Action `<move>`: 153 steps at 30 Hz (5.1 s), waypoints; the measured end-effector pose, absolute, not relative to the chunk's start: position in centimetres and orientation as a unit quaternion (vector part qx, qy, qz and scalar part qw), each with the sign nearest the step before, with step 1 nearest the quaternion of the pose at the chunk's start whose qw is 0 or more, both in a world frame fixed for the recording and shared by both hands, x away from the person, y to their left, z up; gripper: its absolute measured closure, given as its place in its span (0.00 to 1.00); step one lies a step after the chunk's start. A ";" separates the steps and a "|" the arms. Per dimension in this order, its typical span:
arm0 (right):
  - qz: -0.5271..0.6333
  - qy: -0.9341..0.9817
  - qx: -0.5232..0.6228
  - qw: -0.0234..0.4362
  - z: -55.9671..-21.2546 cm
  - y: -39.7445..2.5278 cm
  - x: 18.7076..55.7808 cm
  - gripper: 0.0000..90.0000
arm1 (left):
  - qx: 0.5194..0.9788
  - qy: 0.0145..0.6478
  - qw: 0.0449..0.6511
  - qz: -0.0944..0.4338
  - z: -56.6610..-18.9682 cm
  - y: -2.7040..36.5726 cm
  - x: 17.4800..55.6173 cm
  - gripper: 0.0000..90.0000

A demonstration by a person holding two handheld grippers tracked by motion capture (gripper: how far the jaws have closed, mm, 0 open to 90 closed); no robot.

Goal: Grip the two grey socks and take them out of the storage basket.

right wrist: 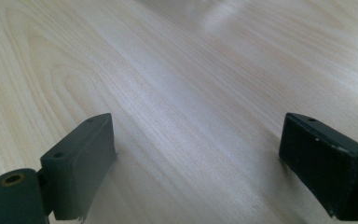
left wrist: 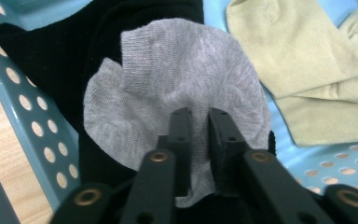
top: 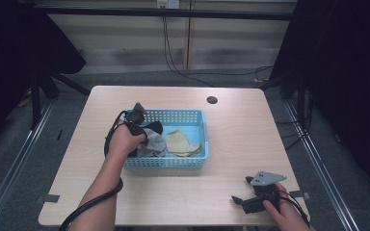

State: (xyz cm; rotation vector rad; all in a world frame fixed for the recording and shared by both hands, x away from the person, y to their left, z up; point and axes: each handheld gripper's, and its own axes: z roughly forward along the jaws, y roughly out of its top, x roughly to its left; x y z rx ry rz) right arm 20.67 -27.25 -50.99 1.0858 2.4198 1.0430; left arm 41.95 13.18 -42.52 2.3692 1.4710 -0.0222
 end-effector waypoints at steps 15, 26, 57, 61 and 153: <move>0.362 0.840 0.377 0.144 -51.0 -27.2 20.7 0.11 | 0.846 0.500 0.188 -0.007 -38.8 13.0 41.9 0.95; 0.362 0.840 0.377 0.145 -51.0 -27.2 20.7 0.11 | 0.845 0.495 0.202 -0.003 -36.4 12.9 42.0 0.95; 0.361 0.841 0.376 0.144 -51.0 -27.3 20.7 0.11 | 0.827 0.525 0.202 0.015 -32.4 18.7 41.0 0.95; 0.362 0.841 0.376 0.144 -51.0 -27.3 20.7 0.11 | 0.822 0.530 0.207 0.015 -32.0 19.6 40.9 0.95; 0.363 0.840 0.376 0.145 -51.0 -27.2 20.7 0.11 | 0.805 0.536 0.252 0.041 -37.3 19.0 40.2 0.46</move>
